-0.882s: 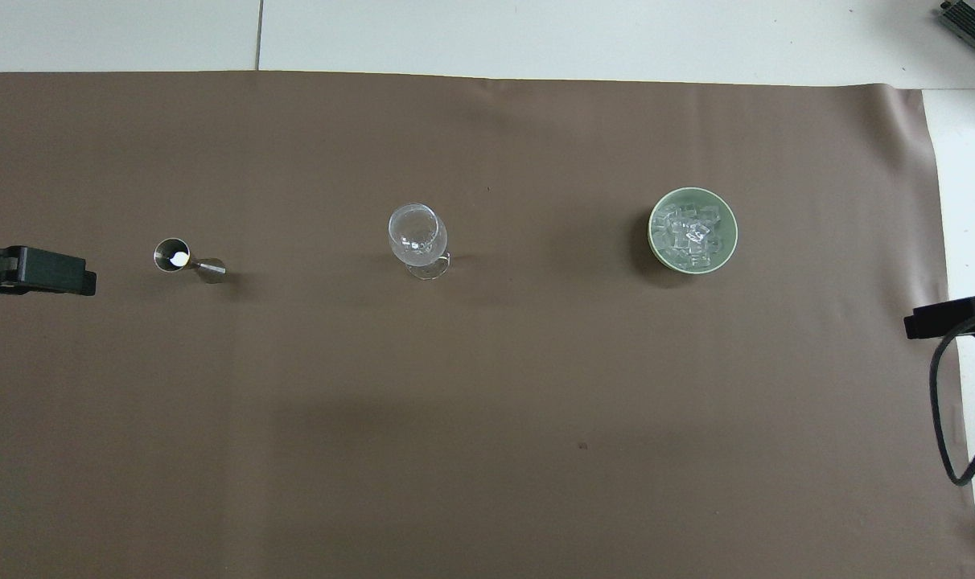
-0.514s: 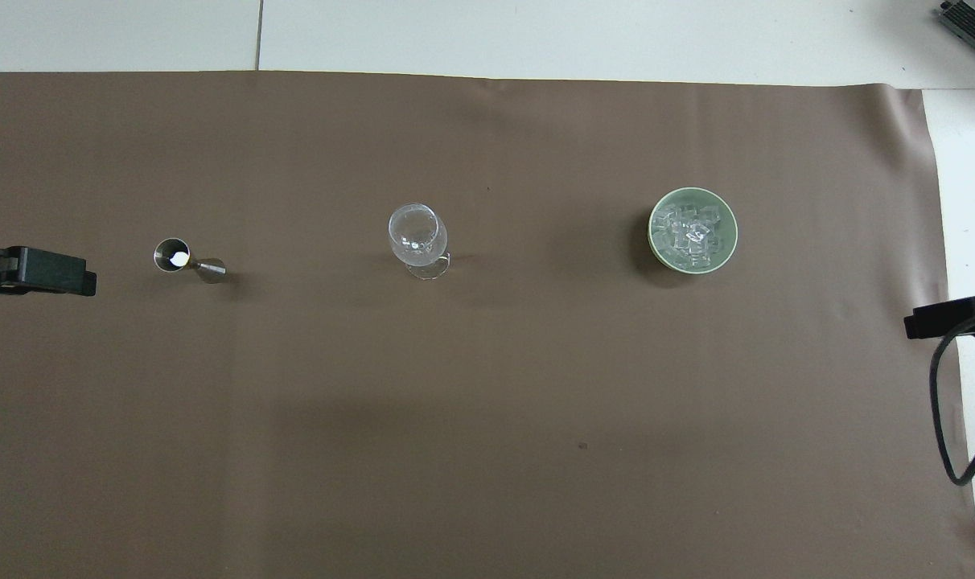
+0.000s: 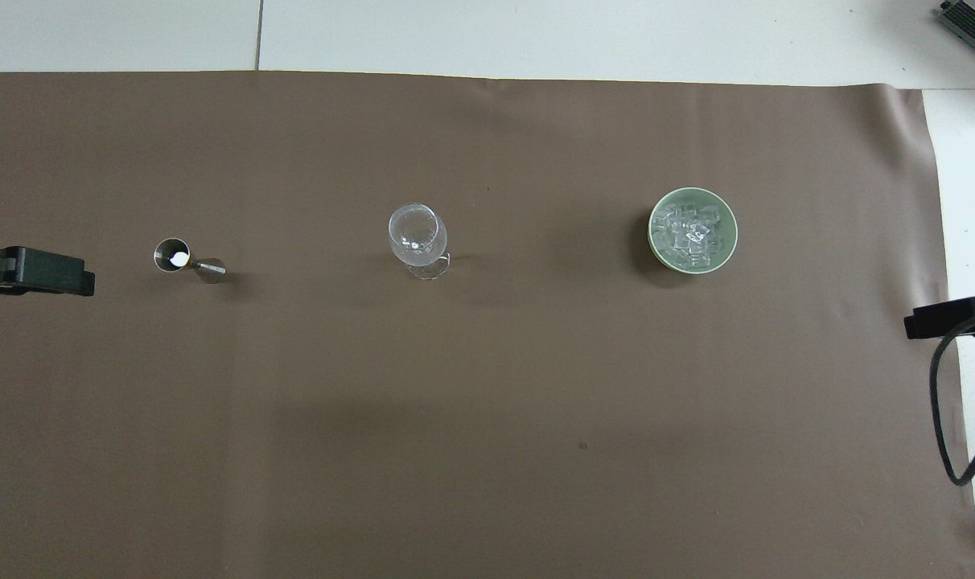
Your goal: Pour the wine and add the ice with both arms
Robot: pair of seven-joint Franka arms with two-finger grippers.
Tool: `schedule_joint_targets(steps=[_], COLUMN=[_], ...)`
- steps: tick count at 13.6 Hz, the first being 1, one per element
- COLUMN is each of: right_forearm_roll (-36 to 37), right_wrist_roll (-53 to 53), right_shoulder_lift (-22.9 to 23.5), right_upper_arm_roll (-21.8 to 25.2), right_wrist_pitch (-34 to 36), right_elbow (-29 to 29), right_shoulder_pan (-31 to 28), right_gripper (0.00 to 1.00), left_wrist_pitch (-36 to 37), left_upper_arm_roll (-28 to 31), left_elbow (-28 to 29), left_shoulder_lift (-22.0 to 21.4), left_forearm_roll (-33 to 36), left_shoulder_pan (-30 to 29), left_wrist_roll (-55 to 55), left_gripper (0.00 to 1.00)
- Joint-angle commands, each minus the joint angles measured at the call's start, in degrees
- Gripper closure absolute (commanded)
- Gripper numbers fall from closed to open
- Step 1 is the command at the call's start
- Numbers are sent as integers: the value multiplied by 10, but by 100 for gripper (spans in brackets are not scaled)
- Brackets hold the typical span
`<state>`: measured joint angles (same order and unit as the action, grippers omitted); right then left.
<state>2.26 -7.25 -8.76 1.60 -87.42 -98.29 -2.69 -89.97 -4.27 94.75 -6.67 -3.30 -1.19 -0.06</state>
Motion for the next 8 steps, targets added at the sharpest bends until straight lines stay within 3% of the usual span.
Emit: schedule_joint_targets(steps=[1, 8], right_forearm_roll=[-9, -9], right_wrist_roll=[-10, -10], right_shoulder_lift=[-3, -3], right_upper_arm_roll=[-2, -3], right_wrist_pitch=[-6, -6], right_elbow=[-2, -2], right_shoulder_pan=[-6, -6], right_gripper=[0, 0], left_wrist_pitch=[-6, -38], left_upper_arm_roll=[2, 3], left_elbow=[4, 4], left_shoulder_lift=[-7, 8], left_forearm_roll=[-5, -5], left_shoulder_pan=[-3, -6], left_wrist_roll=[0, -10], left_gripper=[0, 0])
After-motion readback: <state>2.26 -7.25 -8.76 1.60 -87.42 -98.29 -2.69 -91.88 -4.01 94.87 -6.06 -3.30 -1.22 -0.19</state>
